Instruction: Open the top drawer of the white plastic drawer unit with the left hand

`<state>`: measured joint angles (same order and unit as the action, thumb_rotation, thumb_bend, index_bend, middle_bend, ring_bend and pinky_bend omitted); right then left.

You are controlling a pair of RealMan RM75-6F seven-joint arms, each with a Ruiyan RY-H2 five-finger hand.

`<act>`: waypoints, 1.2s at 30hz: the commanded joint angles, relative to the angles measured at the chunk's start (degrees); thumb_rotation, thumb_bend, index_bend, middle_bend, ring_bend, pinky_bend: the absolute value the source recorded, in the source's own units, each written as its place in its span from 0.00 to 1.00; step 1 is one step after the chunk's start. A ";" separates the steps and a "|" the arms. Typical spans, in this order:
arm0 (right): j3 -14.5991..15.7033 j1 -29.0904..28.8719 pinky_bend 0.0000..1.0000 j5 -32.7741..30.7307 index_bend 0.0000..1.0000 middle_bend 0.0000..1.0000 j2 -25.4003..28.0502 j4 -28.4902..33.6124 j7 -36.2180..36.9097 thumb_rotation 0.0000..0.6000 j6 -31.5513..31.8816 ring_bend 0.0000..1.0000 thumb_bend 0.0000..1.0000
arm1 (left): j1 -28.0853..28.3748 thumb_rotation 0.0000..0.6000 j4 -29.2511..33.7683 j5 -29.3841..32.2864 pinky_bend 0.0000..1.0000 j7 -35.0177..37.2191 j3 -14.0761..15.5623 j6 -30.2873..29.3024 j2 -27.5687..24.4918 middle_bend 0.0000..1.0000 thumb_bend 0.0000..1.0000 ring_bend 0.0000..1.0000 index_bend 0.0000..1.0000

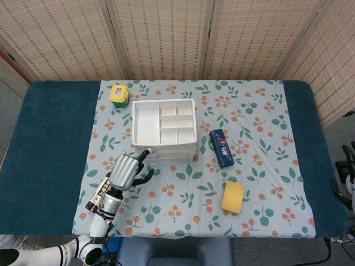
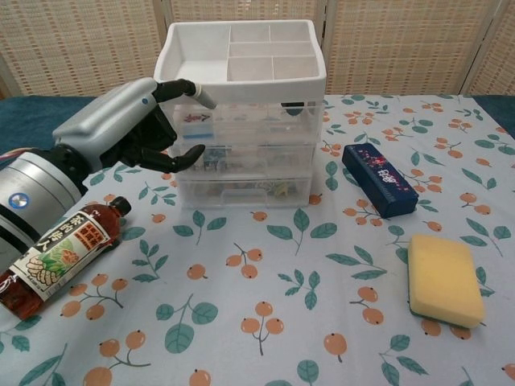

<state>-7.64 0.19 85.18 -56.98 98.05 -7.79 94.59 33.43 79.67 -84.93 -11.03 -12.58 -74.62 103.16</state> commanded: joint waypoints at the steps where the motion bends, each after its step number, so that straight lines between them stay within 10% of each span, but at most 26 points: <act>1: 0.04 0.07 0.02 -0.02 0.00 0.01 -0.06 -0.06 0.06 1.00 0.01 0.01 0.39 | 0.27 1.00 -0.11 0.05 1.00 -1.38 0.23 -0.14 0.27 1.00 0.36 1.00 0.25; 36: -0.12 0.20 0.02 -0.57 0.00 0.01 -0.39 -0.69 0.69 1.00 -0.36 0.01 0.39 | 2.48 1.00 1.55 0.58 1.00 -3.22 1.01 1.36 -1.19 1.00 0.36 1.00 0.37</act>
<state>-7.76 0.38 84.61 -57.37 97.36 -7.10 94.23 35.95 81.16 -84.29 -14.26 -11.64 -73.20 102.04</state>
